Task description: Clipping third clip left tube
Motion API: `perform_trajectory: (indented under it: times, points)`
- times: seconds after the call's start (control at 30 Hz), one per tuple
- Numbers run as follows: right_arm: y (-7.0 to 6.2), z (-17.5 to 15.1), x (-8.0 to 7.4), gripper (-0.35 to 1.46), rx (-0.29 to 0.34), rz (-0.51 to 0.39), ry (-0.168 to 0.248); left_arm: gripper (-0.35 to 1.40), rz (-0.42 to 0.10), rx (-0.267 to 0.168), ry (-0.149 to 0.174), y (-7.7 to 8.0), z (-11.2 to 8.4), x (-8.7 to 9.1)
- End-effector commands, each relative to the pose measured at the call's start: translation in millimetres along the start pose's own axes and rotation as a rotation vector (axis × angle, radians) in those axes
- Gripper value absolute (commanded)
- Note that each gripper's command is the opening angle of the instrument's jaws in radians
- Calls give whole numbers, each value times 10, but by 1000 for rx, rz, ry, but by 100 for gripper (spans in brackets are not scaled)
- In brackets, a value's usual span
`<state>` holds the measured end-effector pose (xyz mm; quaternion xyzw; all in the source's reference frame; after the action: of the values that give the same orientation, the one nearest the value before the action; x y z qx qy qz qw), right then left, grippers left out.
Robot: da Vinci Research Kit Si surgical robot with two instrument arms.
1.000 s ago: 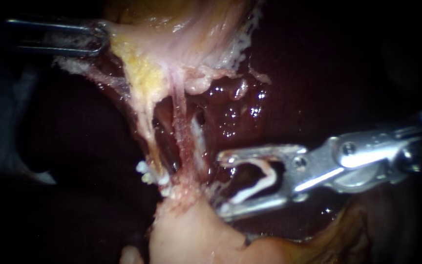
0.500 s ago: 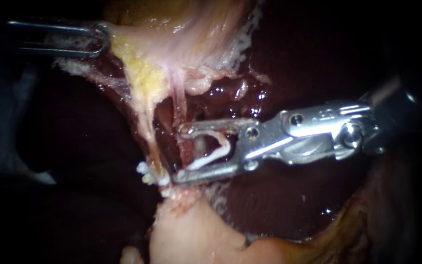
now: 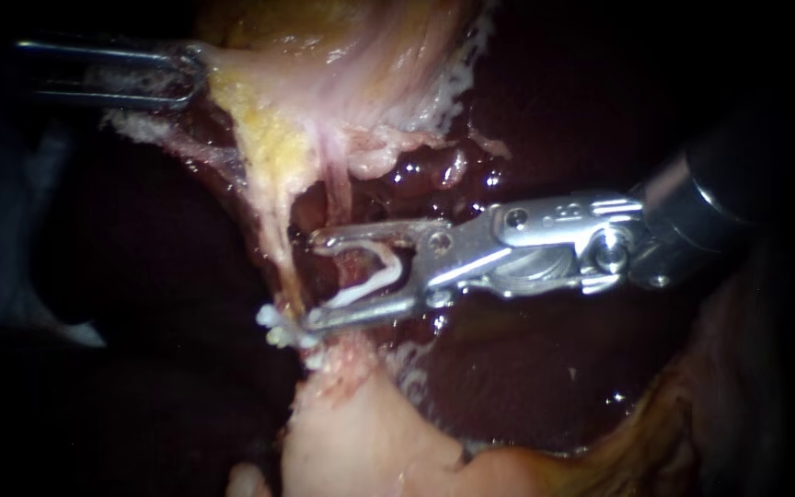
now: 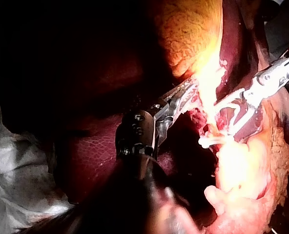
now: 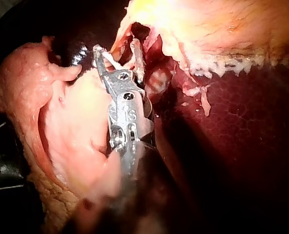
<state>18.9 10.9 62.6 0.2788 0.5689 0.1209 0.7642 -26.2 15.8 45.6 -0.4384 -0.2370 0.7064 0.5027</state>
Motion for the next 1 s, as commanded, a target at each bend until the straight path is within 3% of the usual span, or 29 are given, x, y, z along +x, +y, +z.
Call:
perform_trajectory:
  times: [0.03,0.3,0.83,1.0]
  points:
    - [1,2,-2,50,9,1,-1,-35,0,0,0,0,0,0]
    - [4,21,-8,50,73,10,52,-35,0,0,0,0,1,0]
    - [-4,47,6,49,137,25,135,-35,0,1,1,0,2,-1]
    - [0,55,12,48,145,36,156,-35,1,2,1,0,3,-1]
